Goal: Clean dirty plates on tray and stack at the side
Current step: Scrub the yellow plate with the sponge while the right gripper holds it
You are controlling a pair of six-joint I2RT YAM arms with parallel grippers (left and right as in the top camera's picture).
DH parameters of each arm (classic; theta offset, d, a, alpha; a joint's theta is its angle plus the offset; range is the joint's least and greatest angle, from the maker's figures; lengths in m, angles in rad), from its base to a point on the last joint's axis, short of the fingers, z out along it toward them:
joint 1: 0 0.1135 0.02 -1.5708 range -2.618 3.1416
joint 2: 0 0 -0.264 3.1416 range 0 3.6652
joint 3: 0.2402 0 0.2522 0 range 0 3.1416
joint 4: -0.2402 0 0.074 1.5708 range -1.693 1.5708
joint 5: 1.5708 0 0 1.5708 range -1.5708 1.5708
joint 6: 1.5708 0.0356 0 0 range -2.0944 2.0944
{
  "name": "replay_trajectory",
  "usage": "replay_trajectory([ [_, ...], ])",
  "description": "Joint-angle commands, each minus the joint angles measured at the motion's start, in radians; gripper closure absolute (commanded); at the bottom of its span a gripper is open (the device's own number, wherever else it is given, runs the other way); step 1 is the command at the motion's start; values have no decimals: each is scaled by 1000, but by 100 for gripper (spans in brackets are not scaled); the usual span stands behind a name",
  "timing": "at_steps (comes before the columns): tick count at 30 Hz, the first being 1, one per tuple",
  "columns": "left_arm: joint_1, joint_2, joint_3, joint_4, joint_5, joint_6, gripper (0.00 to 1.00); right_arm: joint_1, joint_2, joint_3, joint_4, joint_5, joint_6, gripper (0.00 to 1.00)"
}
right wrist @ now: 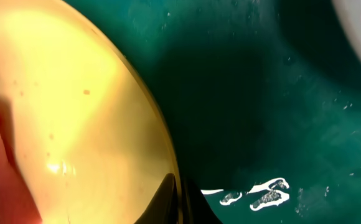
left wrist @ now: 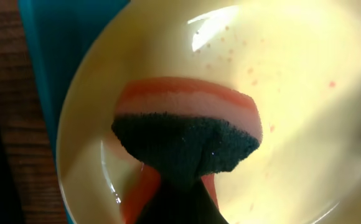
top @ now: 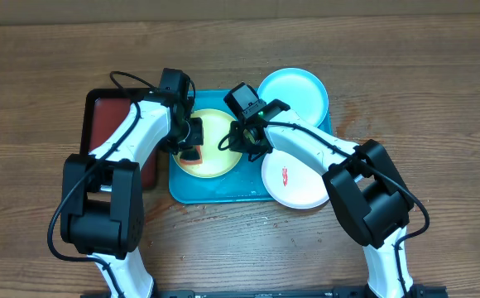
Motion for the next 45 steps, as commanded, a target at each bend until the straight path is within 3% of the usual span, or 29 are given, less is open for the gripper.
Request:
replay_trajectory([
  [1,-7,7,-3,16,32,-12,96,17,17,-26,-32,-32,3,96],
  [6,-8,7,-3,16,309,176,96,23,17,-26,-34,-32,3,96],
  [8,-8,7,-3,13,328,206,96,23,17,-26,-35,-33,3,96],
  [10,-7,7,-3,19,280,195,96,23,17,-26,-40,-33,3,96],
  [18,-7,7,-3,71,-219,-93,96,23,17,-26,-56,-32,3,96],
  [22,-8,7,-3,71,-273,-110,96,23,17,-26,-56,-32,3,96],
  [25,-16,7,-3,38,-131,-56,96,23,17,-26,-56,-32,3,96],
  [30,-42,7,-3,-17,196,160,96,23,17,-26,-57,-69,-4,96],
  [33,-57,7,-3,-41,259,232,96,23,17,-26,-56,-121,-37,96],
  [37,-60,8,-3,-19,113,145,96,23,17,-26,-63,-157,-62,96],
  [42,-58,7,-3,39,-242,-66,96,19,17,-27,-56,-175,-62,96],
  [45,-58,7,-3,74,-351,-84,96,17,17,-54,-35,-153,-61,96],
])
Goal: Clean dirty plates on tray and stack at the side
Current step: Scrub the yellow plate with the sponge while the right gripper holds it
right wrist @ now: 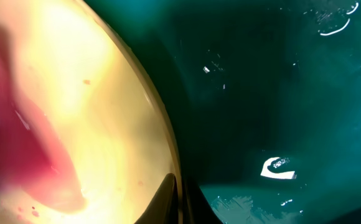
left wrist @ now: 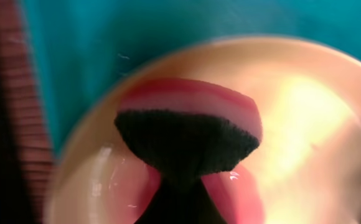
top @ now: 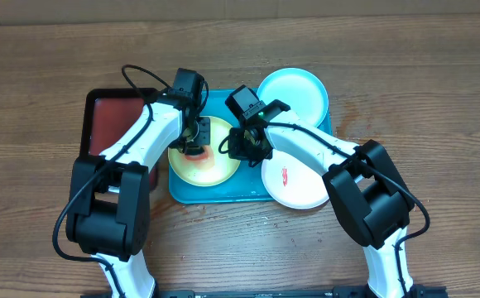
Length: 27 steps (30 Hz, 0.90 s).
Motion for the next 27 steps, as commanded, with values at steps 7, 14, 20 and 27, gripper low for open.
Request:
replay_trajectory([
  [7,-7,9,-2,-18,-66,-31,95,14,20,-63,26,-25,-27,96],
  [14,-28,9,-2,-66,293,197,96,14,20,-63,25,-26,-27,96],
  [20,-20,9,-2,59,74,61,96,14,20,-63,25,-26,-28,96],
  [27,-21,9,-2,6,-216,-107,96,14,20,-63,26,-22,-28,96],
])
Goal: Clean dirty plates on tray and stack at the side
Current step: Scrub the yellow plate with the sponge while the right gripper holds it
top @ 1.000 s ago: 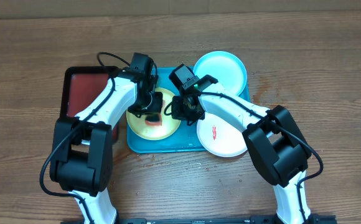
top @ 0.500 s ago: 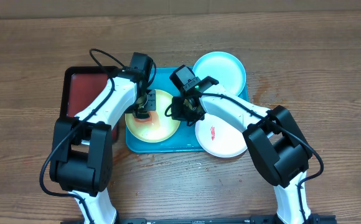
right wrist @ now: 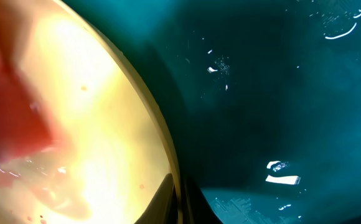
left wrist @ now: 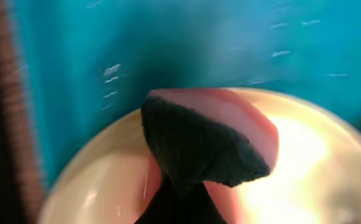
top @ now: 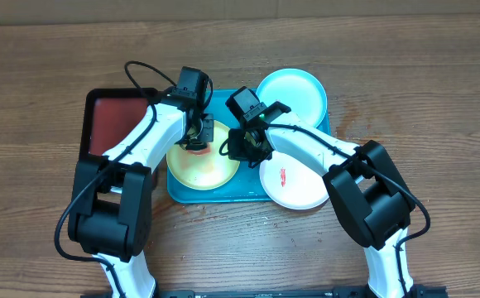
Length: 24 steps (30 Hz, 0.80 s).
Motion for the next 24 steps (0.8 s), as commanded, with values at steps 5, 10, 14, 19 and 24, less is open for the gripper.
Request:
replay_trajectory([
  [5,-1,9,3,-255,-122,-71,96,14,26,-40,-2,-4,-10,96],
  [10,-1,9,3,-366,106,128,96,14,26,-40,12,-5,-6,96],
  [14,-1,9,3,-327,396,290,96,14,26,-40,13,-5,-6,96],
  [19,-1,9,3,-165,434,252,96,14,26,-40,8,-8,-6,96],
  [24,0,9,3,-53,232,153,96,14,26,-40,5,-8,-6,96],
])
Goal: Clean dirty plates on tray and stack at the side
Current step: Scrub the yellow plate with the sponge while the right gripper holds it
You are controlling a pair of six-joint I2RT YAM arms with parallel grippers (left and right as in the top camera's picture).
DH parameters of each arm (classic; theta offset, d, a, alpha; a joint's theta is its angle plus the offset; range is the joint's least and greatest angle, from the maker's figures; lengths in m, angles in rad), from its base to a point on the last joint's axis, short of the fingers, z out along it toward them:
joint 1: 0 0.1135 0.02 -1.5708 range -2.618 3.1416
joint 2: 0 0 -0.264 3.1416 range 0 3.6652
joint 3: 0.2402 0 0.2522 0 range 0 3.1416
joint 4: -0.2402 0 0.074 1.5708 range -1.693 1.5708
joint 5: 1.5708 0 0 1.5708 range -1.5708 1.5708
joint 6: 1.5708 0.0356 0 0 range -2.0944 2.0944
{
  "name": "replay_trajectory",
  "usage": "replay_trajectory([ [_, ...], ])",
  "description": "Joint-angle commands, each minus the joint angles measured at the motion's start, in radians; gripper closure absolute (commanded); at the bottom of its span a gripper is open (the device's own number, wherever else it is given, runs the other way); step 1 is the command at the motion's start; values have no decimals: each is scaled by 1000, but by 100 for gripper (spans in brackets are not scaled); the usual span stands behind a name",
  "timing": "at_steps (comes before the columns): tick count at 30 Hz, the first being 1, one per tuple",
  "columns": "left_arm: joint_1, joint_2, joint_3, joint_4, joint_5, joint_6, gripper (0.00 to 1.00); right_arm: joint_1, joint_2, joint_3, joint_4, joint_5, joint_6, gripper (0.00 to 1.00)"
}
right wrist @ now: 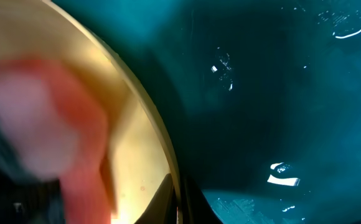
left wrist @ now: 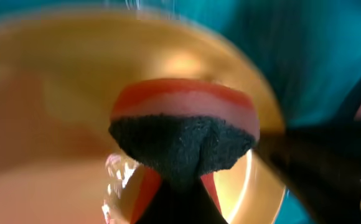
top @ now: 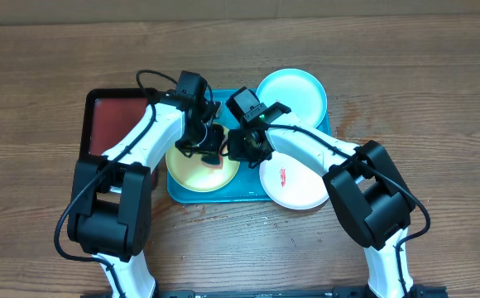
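A yellow plate (top: 192, 168) lies at the left of the teal tray (top: 248, 189). My left gripper (top: 211, 147) is shut on a pink sponge with a dark scrub face (left wrist: 183, 134), pressed onto the right part of the plate (left wrist: 56, 81). My right gripper (top: 238, 151) is shut on the plate's right rim (right wrist: 162, 149), one finger on each side of it. The sponge shows blurred at the left of the right wrist view (right wrist: 50, 118). A white plate with a red smear (top: 294, 178) sits at the tray's right; a light blue plate (top: 292, 93) lies at its far right corner.
A black tray with a dark red inside (top: 108, 124) stands left of the teal tray. Wooden table (top: 50, 66) all round. The two arms nearly meet over the yellow plate.
My left gripper with the sponge has moved from the plate's far edge to its right side, close to my right gripper. The right gripper still pinches the rim.
The sponge was first on the plate's left part, with small red specks on the plate. Then it stood nearer the middle, then at the far edge, leaving wet pink streaks. Now it is at the right side. My right gripper held the rim throughout.
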Motion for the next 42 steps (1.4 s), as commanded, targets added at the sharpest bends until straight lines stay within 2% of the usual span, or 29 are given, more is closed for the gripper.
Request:
replay_trajectory([
  [1,-1,9,3,31,-201,-96,96,14,28,-35,-5,-1,5,96],
  [4,-2,9,3,-6,-499,-242,96,14,28,-35,-5,-1,5,96],
  [6,-2,9,3,-53,-549,-282,96,14,28,-35,-5,0,5,96],
  [8,-4,9,3,-113,-521,-293,96,14,28,-35,-5,0,5,96],
  [12,-13,8,3,-196,-357,-242,96,14,28,-35,-2,-1,5,96],
  [17,-13,8,3,-218,50,-9,96,14,28,-35,0,-1,5,96],
  [18,-13,8,3,-190,185,63,96,14,28,-35,-1,-1,5,96],
  [21,-13,9,3,-121,212,66,96,14,28,-35,-2,-1,5,96],
  [24,-12,9,3,-15,76,-29,96,14,28,-35,-5,-1,5,96],
  [27,-8,9,3,21,-136,-165,96,14,28,-35,-5,-1,5,96],
  [31,6,9,3,4,-375,-307,96,14,28,-35,-5,-1,5,96],
  [35,13,9,3,-40,-499,-375,96,14,28,-35,-5,0,5,96],
  [37,12,9,3,-72,-457,-372,96,14,28,-35,-5,0,5,96],
  [38,12,9,3,-101,-370,-342,96,14,28,-35,-4,0,5,96],
  [42,12,9,3,-187,-26,-118,96,14,28,-35,-2,0,5,95],
])
